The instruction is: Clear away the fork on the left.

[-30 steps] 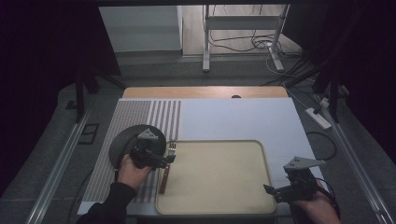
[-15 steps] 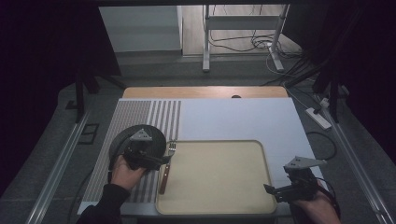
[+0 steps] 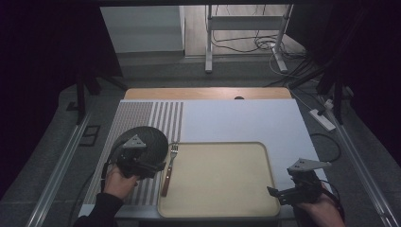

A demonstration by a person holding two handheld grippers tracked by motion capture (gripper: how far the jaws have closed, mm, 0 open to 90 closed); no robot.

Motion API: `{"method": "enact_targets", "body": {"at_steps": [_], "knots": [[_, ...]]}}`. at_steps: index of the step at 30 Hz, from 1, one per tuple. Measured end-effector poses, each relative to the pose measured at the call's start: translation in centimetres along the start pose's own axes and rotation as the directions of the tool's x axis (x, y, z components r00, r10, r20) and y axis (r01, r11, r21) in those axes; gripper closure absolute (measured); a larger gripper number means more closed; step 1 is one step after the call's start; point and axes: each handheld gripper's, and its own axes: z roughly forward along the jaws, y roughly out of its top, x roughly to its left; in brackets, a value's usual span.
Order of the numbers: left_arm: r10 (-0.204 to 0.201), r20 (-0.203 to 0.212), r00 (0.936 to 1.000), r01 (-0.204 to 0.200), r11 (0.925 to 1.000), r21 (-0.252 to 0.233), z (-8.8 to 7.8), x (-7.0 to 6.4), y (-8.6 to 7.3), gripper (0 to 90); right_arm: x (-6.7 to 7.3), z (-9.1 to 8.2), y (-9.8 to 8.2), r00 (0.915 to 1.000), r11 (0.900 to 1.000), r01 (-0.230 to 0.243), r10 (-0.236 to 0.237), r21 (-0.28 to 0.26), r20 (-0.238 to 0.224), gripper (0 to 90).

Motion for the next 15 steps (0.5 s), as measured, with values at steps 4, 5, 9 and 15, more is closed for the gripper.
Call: {"method": "enact_targets", "body": {"at_steps": [4,5,9,15], "knots": [[-0.006,-0.001,1.0,0.006,0.9999,-0.014,-0.8,-0.1,-0.5,0.0,0.0,0.0,0.0,1.0,1.0,0.002,-0.002,0.003,0.001,0.0],[-0.008,-0.001,1.0,0.008,0.9998,-0.018,-1.0,-0.2,-0.7,0.0,0.0,0.0,0.0,1.0,1.0,0.002,-0.002,0.003,0.001,0.0],[-0.017,-0.006,0.9998,0.017,0.9994,-0.032,-1.9,-0.3,-1.3,0.0,0.0,0.0,0.0,1.0,1.0,0.002,-0.002,0.003,0.001,0.0],[-0.026,-0.02,0.9995,0.025,0.9991,-0.034,-3.0,-0.6,-2.4,0.0,0.0,0.0,0.0,1.0,1.0,0.002,-0.002,0.003,0.001,0.0]]}}
